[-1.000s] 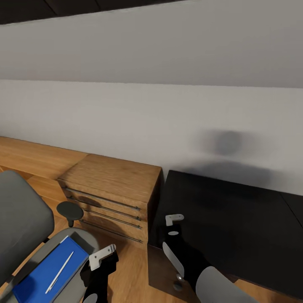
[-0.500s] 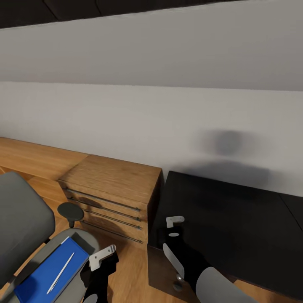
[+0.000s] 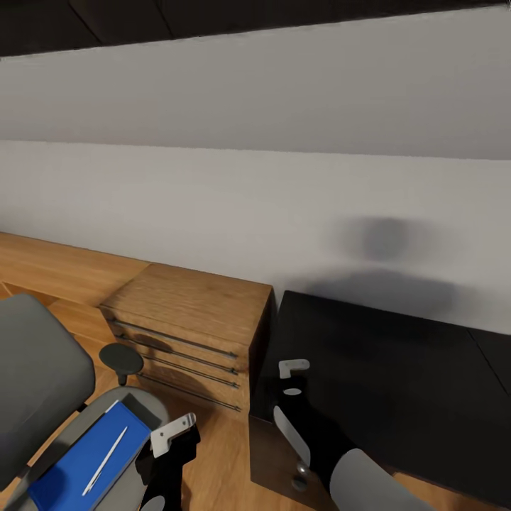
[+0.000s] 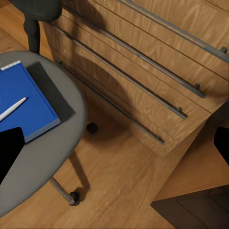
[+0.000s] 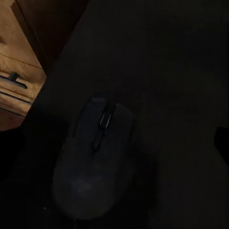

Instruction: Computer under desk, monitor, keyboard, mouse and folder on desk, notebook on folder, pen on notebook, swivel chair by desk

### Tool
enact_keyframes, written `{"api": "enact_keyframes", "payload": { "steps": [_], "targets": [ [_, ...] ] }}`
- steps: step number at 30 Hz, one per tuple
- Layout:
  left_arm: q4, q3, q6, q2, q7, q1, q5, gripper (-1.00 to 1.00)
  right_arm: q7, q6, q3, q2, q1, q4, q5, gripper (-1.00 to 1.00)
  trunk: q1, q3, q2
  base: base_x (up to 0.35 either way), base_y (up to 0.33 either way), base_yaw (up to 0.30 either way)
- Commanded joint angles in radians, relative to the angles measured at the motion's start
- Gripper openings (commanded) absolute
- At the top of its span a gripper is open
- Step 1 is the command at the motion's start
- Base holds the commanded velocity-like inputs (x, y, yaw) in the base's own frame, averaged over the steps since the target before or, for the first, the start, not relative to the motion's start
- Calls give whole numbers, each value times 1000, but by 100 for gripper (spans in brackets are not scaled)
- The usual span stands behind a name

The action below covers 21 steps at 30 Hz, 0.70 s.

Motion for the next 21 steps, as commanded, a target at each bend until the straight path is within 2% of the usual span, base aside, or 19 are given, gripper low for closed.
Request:
{"api": "enact_keyframes", "payload": {
  "steps": [1,4,6,7,12,13,21],
  "targets": [
    [-2,0,6,0,5,0,2,100,-8,6,3,0,0,-36,-5,100,-4,2,6,0,0,0],
    [-2,0,5,0,5,0,2,100,-27,19,2,0,7,-134,-4,100,-15,12,27,0,0,0],
    [-2,0,5,0,5,0,1,100,-64,43,1,-5,25,-213,-4,100,-23,18,41,0,0,0],
    [-2,0,5,0,5,0,0,100,-93,59,2,-15,43,-258,-5,100,-27,21,48,0,0,0],
    [-2,-1,4,-1,5,0,0,100,-151,82,6,-37,93,-379,-7,100,-46,37,83,0,0,0],
    [-2,-13,4,-1,5,0,1,100,-164,86,7,-42,106,-412,-6,100,-50,40,90,0,0,0],
    [-2,-27,4,0,6,0,3,100,-165,86,5,-44,111,-429,-10,100,-80,65,146,0,0,0]
  ]
}}
